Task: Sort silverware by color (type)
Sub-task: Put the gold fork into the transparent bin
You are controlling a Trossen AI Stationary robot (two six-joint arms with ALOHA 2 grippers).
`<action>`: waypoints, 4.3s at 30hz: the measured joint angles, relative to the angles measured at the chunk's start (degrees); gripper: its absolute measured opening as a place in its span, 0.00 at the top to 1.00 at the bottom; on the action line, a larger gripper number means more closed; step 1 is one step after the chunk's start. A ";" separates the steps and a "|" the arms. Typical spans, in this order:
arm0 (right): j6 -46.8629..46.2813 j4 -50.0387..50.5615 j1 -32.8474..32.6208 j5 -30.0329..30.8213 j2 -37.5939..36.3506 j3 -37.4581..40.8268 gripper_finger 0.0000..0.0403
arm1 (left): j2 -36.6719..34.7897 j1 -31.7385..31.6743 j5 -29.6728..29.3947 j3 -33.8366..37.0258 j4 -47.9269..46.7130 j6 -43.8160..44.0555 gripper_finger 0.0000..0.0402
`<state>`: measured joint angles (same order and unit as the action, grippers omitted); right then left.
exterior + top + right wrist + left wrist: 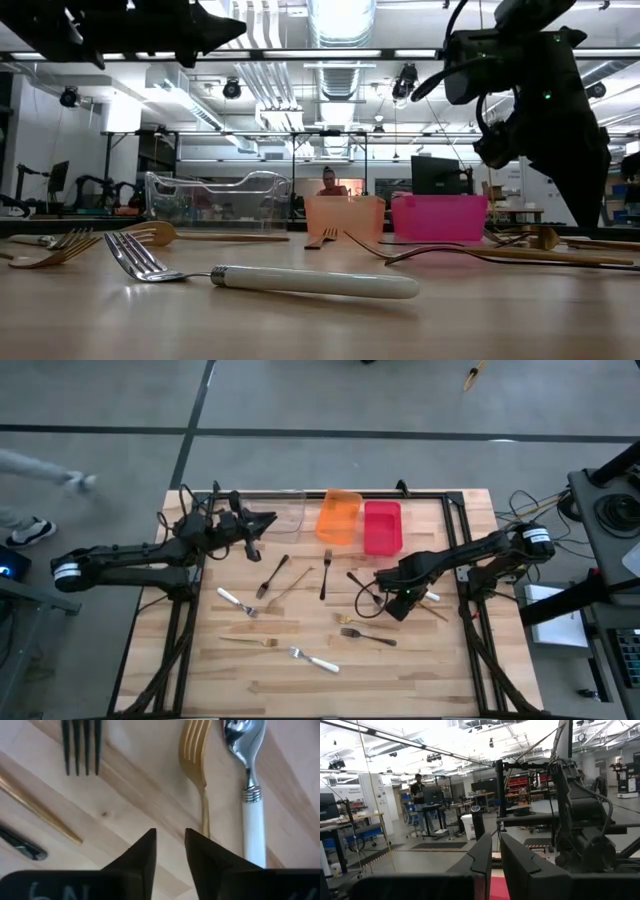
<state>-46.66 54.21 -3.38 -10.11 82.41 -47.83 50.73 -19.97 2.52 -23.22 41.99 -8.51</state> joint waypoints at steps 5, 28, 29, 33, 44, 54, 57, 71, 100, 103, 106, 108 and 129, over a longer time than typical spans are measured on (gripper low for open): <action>1.52 0.74 0.00 3.06 -0.17 0.00 0.64 | -0.12 0.00 0.00 0.21 -0.14 0.00 0.95; 1.83 -3.80 0.00 8.76 0.22 1.54 0.72 | -0.14 0.00 0.00 0.30 -0.64 0.00 0.95; 1.71 -3.84 0.00 8.76 0.22 1.71 0.72 | -0.14 0.00 0.00 0.30 -0.66 0.00 0.95; 1.49 -3.98 0.00 8.75 0.22 2.27 0.72 | -0.14 0.00 0.00 0.32 -1.09 0.00 0.95; 0.16 -7.99 -0.50 8.74 0.20 4.58 0.73 | -0.16 0.02 0.01 0.32 -1.07 0.00 0.95; 0.18 -12.59 -0.50 8.86 -0.11 7.41 0.74 | -0.15 0.02 0.00 0.32 -1.11 0.00 0.95; 0.20 -12.78 -0.52 9.17 -0.07 7.53 0.76 | -0.15 0.02 0.01 0.32 -1.11 -0.01 0.95; 0.32 -13.72 -0.52 9.66 0.07 7.63 0.93 | -0.15 0.02 0.02 0.32 -1.15 0.00 0.95; 12.34 -31.83 1.01 22.80 -17.42 0.09 0.98 | -0.23 0.00 0.02 0.32 -1.05 0.02 0.95; 19.05 -42.98 2.11 26.14 -16.43 -0.04 0.98 | -0.27 0.00 0.01 0.20 -1.12 0.02 0.95; 26.89 -55.16 3.16 29.87 -13.98 -0.39 0.98 | -0.75 0.00 0.02 -0.11 -1.26 0.00 0.95; 32.21 -63.95 3.99 31.54 -11.57 -0.53 0.98 | -1.53 0.00 0.02 -0.11 -1.59 -0.02 0.95; 60.69 -88.48 11.72 40.19 22.29 -32.66 0.98 | -21.23 0.00 0.00 0.00 -18.10 -2.56 0.95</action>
<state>14.02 -34.27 8.34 30.08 104.70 -80.50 29.50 -19.97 2.52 -23.22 23.89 -11.08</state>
